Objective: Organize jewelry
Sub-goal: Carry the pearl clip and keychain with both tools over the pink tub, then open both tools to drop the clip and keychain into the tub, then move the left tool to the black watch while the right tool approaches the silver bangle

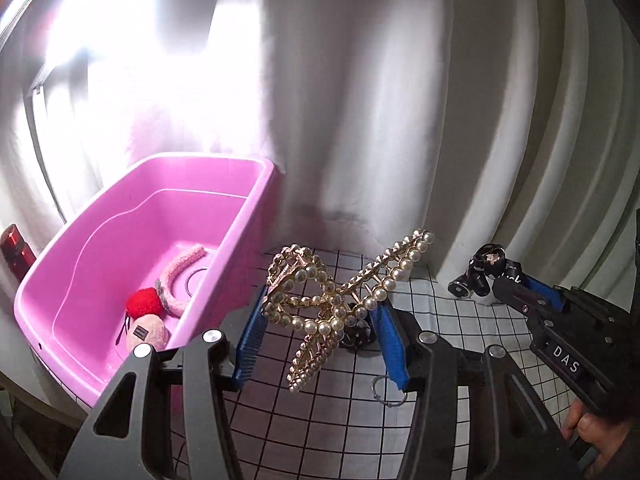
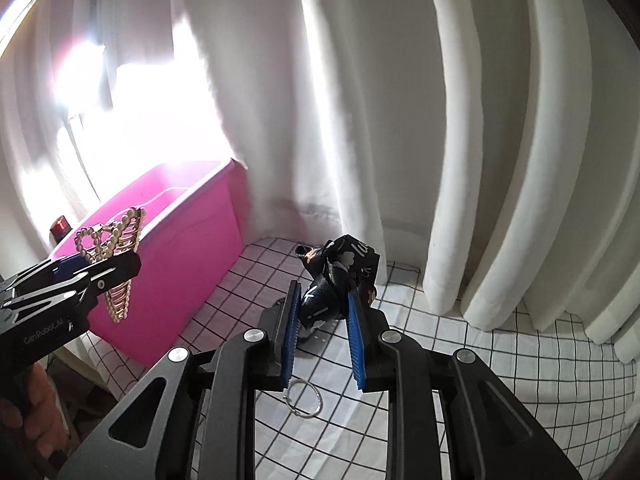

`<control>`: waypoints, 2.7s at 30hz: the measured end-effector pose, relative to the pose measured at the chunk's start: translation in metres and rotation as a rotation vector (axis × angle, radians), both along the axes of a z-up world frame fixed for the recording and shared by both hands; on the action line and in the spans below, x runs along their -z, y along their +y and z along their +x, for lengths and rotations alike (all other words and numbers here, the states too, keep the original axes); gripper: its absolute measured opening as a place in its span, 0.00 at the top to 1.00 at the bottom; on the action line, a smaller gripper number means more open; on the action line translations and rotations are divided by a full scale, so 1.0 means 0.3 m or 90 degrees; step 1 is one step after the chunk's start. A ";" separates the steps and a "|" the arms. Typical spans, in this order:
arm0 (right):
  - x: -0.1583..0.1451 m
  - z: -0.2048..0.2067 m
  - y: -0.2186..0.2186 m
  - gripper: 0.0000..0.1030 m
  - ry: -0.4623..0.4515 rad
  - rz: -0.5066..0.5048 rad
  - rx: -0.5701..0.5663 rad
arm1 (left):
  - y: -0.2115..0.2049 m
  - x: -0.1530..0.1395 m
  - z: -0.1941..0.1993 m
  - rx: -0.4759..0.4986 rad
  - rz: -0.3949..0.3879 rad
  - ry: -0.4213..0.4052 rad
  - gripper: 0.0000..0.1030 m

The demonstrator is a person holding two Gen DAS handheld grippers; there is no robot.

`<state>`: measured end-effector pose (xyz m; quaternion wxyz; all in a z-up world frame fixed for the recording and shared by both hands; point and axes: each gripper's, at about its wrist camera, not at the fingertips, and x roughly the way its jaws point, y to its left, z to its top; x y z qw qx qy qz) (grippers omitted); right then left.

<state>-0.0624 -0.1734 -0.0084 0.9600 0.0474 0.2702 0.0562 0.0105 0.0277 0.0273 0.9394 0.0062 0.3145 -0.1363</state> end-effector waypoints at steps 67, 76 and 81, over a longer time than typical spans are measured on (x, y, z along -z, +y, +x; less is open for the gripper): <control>-0.088 0.464 0.720 0.37 0.056 -0.023 -0.196 | 0.648 0.057 0.258 -0.238 0.075 0.059 0.15; -0.119 0.330 0.567 0.37 0.023 -0.003 -0.143 | 0.524 0.026 0.206 -0.170 0.052 0.050 0.15; -0.127 0.218 0.370 0.37 0.006 0.012 -0.061 | 0.400 -0.015 0.173 -0.101 0.034 0.029 0.15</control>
